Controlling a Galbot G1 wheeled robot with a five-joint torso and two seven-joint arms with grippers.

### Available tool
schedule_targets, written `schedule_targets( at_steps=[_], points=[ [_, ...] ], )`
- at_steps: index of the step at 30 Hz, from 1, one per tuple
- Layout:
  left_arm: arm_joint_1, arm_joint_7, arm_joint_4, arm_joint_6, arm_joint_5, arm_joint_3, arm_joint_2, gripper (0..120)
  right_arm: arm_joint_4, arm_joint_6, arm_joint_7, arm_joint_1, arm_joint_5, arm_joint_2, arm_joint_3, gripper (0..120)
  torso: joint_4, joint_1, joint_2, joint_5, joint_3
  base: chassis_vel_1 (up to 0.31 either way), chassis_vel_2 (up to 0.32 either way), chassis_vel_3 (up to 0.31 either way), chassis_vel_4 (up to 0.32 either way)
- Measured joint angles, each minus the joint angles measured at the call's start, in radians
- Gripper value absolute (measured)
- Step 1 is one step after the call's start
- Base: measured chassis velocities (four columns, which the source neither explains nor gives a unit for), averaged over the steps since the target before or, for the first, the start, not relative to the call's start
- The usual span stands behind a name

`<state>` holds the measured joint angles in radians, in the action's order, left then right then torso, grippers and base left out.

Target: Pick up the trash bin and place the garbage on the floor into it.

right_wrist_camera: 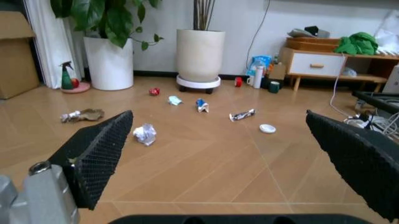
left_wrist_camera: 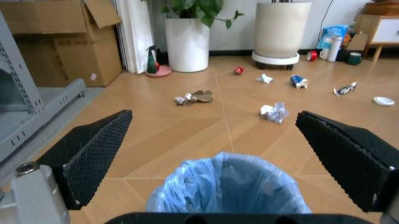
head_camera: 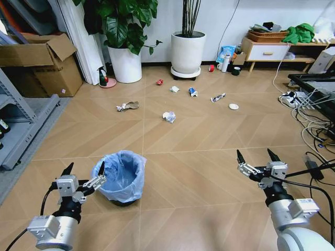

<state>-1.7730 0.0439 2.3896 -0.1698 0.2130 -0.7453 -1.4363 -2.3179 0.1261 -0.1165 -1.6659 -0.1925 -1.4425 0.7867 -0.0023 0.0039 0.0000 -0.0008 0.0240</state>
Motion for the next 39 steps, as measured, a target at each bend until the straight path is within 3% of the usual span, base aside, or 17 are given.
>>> schedule_targets(
  at_steps=[16, 20, 22, 30, 39],
  points=[
    [0.04, -0.017, -0.017, -0.036, 0.022, 0.006, 0.025, 100, 0.009, -0.001, 0.0, 0.003, 0.0, -0.007, 0.001, 100, 0.0, 0.0, 0.0, 0.0, 0.0, 0.0, 0.0, 0.0, 0.0],
    [0.091, -0.059, -0.031, -0.113, 0.078, 0.01, 0.078, 100, 0.017, 0.001, 0.0, 0.012, 0.0, 0.001, -0.002, 100, 0.0001, 0.0, 0.0, 0.0, 0.0, 0.0, 0.0, 0.0, 0.0],
    [0.153, -0.123, -0.064, -0.197, 0.157, 0.021, 0.142, 100, 0.025, 0.009, 0.003, 0.014, 0.0, 0.01, -0.008, 100, 0.0, 0.0, 0.0, 0.0, 0.0, 0.0, 0.0, 0.0, 0.0],
    [0.238, -0.209, -0.182, -0.315, 0.276, 0.024, 0.27, 100, 0.043, 0.048, 0.031, 0.046, -0.024, 0.065, -0.034, 100, 0.0003, 0.0, 0.0, 0.0001, 0.0, 0.0, 0.0, 0.0, 0.0],
    [0.356, -0.234, -0.36, -0.405, 0.387, 0.087, 0.34, 100, 0.068, 0.08, 0.058, 0.06, -0.056, 0.142, -0.044, 100, 0.0, 0.0, 0.0, -0.0002, 0.0, 0.0, 0.0, 0.0, 0.0]
  ],
)
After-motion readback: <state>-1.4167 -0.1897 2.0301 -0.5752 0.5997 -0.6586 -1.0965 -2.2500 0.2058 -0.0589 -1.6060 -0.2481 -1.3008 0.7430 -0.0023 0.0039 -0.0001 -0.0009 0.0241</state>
